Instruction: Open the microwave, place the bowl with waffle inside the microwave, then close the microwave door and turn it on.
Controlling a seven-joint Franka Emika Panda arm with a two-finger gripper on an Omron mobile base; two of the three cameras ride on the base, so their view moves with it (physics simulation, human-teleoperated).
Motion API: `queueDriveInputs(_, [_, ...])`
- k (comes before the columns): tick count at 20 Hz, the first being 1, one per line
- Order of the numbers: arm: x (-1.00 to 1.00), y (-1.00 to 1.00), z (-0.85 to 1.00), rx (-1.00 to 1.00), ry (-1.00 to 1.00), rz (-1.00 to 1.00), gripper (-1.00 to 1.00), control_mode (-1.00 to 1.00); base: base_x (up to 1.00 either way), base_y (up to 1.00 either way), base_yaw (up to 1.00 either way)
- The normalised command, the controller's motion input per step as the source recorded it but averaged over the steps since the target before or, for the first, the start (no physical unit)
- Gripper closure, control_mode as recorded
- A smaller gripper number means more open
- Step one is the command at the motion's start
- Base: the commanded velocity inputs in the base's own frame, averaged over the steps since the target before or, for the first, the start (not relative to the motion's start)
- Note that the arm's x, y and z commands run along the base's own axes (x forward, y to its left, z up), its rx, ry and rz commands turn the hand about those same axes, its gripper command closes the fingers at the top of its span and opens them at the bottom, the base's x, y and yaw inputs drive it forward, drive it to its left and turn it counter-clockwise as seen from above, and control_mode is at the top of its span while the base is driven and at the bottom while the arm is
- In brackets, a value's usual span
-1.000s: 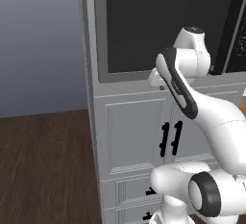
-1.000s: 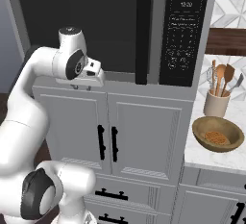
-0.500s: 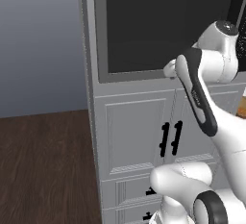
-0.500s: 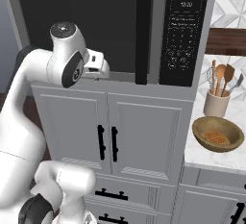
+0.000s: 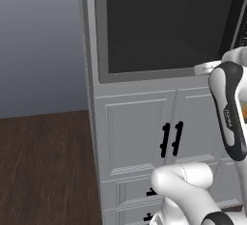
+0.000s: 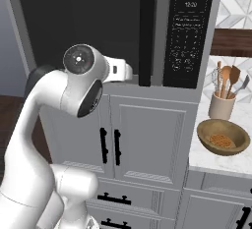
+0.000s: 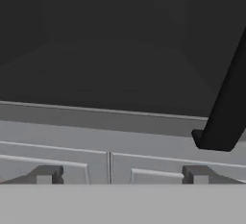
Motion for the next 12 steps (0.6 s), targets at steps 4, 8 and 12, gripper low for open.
queueDriveInputs(4, [0.00,-0.53,0.12,0.02,0.00,0.00,-1.00,-1.00,0.00,0.00,0.00])
queueDriveInputs(8, [0.09,-0.30,0.00,0.01,0.03,-0.06,-1.00,-1.00,0.00,0.00,0.00])
queueDriveInputs(12, [0.04,-0.07,0.00,0.00,0.00,-0.02,-1.00,-1.00,0.00,0.00,0.00])
